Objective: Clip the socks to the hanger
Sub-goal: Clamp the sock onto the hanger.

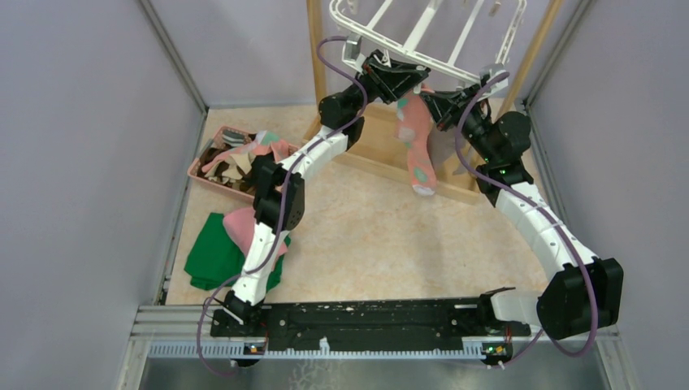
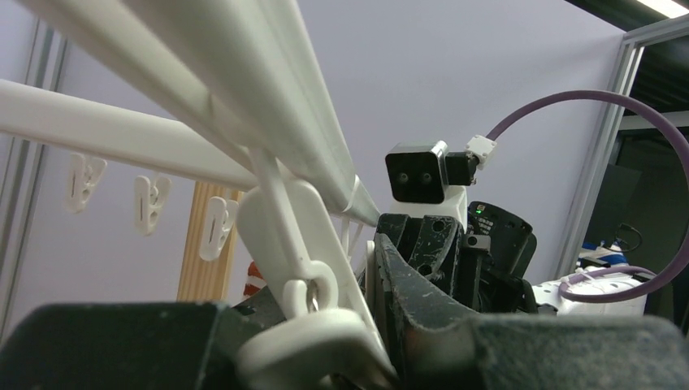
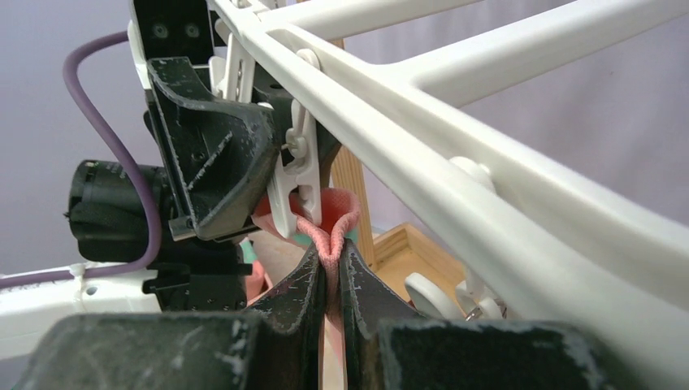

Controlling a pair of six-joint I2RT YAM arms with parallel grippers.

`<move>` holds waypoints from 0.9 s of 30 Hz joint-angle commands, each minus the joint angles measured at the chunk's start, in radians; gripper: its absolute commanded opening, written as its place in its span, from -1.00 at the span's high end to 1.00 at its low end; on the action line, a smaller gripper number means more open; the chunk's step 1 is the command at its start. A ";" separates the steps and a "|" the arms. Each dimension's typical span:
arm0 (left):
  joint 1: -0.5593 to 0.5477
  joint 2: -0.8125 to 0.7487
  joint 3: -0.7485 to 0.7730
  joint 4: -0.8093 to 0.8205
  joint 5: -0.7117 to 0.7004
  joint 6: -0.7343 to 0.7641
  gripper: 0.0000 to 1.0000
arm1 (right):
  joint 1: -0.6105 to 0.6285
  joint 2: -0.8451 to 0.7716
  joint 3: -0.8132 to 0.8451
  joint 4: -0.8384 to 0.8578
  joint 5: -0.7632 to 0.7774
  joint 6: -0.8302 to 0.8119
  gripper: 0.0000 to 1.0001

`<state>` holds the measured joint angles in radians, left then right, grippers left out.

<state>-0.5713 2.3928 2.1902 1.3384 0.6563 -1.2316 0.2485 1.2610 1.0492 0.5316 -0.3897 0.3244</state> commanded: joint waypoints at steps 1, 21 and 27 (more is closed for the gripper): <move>-0.004 0.015 0.022 0.051 0.005 0.006 0.97 | 0.009 -0.035 0.047 0.077 -0.004 0.065 1.00; -0.002 0.016 0.019 0.043 -0.009 0.011 0.17 | 0.009 -0.048 0.033 0.078 0.026 0.108 1.00; -0.003 0.001 -0.001 0.044 -0.012 0.018 -0.29 | 0.009 -0.052 0.024 0.068 0.029 0.099 1.00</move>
<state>-0.5713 2.4008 2.1902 1.3396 0.6559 -1.2201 0.2485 1.2545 1.0492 0.5388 -0.3737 0.4213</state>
